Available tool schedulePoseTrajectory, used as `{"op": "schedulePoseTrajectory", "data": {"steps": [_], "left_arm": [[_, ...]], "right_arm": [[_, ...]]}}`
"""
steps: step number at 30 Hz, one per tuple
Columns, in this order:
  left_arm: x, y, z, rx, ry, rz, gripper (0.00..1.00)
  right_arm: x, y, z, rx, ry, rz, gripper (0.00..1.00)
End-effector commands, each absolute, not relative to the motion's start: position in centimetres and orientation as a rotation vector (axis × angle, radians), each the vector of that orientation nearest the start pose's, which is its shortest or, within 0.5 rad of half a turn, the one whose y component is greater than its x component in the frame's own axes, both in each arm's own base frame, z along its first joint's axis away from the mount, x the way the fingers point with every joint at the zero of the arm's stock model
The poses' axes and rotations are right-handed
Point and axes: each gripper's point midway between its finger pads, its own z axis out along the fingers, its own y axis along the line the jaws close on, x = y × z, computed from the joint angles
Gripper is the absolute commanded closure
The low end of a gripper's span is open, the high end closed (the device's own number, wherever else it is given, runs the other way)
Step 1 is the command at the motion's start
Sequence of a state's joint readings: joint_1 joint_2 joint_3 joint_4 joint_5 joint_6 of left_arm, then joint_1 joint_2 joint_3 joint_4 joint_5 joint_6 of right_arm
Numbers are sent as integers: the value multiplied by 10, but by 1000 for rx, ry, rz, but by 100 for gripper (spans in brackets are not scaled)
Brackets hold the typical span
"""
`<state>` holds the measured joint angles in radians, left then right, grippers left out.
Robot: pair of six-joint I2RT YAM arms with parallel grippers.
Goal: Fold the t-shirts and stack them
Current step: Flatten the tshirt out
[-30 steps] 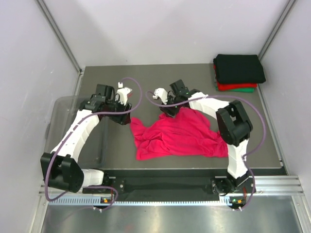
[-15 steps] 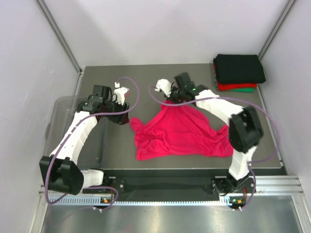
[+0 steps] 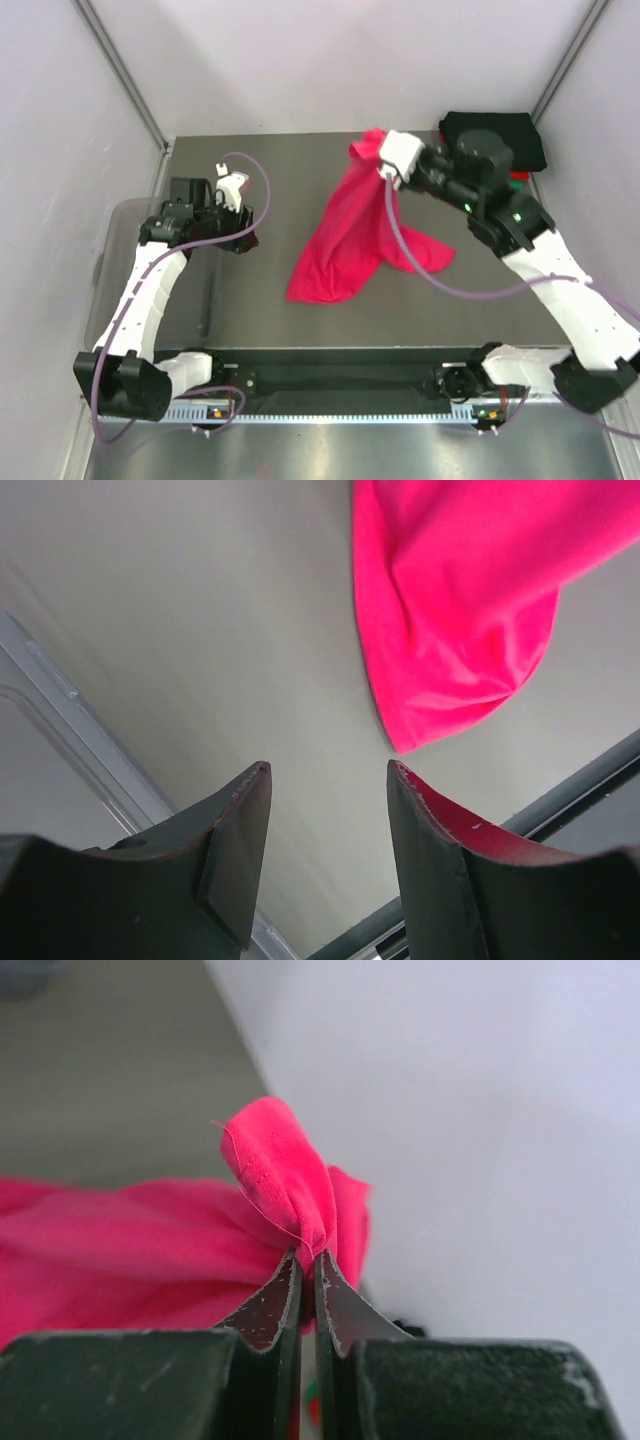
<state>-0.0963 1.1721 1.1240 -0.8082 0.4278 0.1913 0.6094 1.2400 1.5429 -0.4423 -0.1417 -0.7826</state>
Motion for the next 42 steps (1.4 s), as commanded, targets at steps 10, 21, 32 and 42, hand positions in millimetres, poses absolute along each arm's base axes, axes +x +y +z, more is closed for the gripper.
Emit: {"op": "schedulePoseTrajectory", "data": {"steps": [10, 21, 32, 42], "left_arm": [[317, -118, 207, 548, 2281, -633, 45], [388, -182, 172, 726, 2459, -750, 44], [428, -225, 118, 774, 2535, -940, 43], [433, -269, 78, 898, 2565, -1002, 43]], "right_arm": [[148, 149, 170, -1833, 1706, 406, 97], [209, 167, 212, -1581, 1659, 307, 58], [357, 170, 159, -1242, 1920, 115, 57], [416, 166, 93, -1169, 2117, 178, 52]]}}
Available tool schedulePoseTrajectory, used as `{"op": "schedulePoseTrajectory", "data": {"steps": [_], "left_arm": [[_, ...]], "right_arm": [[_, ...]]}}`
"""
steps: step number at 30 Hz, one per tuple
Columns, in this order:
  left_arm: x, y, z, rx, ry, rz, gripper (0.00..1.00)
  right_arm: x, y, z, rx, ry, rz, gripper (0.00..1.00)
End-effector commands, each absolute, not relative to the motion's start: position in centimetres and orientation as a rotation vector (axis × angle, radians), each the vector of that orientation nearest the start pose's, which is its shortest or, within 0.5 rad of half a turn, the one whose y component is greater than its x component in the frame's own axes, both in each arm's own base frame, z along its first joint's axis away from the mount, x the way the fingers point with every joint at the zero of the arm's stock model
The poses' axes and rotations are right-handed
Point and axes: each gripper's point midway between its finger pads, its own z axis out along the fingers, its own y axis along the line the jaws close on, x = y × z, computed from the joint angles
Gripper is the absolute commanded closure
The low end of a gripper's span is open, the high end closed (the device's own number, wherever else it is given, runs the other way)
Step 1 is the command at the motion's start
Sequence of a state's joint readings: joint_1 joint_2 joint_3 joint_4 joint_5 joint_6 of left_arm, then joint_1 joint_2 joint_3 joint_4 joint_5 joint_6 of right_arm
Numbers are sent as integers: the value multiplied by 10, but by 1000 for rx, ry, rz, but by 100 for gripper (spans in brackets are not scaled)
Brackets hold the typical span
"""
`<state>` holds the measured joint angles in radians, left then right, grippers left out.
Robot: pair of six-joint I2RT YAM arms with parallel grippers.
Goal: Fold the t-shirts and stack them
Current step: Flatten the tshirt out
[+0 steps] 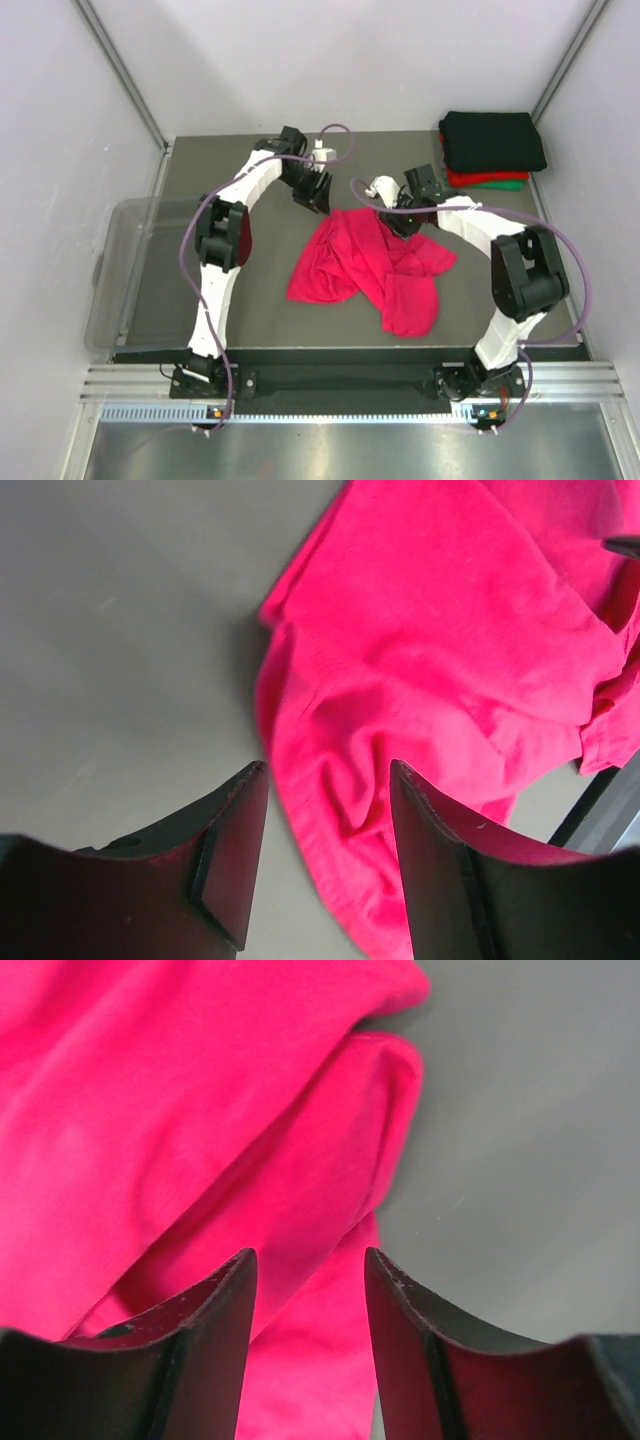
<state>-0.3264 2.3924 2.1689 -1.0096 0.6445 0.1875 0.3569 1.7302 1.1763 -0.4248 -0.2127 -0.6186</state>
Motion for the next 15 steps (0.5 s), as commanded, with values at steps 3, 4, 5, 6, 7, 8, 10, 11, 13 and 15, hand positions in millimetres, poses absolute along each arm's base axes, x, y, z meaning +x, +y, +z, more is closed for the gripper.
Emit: {"op": "schedulePoseTrajectory", "data": {"steps": [3, 4, 5, 6, 7, 8, 10, 11, 13, 15], "left_arm": [[440, -277, 69, 906, 2559, -1006, 44], [444, -280, 73, 910, 2538, -1007, 45], [446, -280, 72, 914, 2535, -1005, 49], [447, -281, 64, 911, 2547, -1011, 50], [448, -282, 63, 917, 2542, -1014, 51], [448, -283, 61, 921, 2539, -1022, 57], [446, -284, 55, 921, 2551, -1039, 63], [445, -284, 55, 920, 2554, -1049, 69], [442, -284, 57, 925, 2553, -1057, 100], [442, -284, 67, 928, 2537, -1053, 100]], "right_arm": [[425, 168, 88, -1154, 2128, 188, 52], [426, 168, 85, -1149, 2135, 193, 51], [426, 169, 82, -1144, 2146, 206, 51], [431, 171, 79, -1141, 2152, 211, 50], [430, 172, 74, -1141, 2172, 224, 50], [431, 174, 71, -1136, 2187, 236, 49], [435, 176, 61, -1137, 2216, 252, 49], [435, 177, 58, -1135, 2227, 258, 50], [436, 178, 54, -1127, 2240, 263, 58], [440, 178, 54, -1106, 2246, 257, 79]]}}
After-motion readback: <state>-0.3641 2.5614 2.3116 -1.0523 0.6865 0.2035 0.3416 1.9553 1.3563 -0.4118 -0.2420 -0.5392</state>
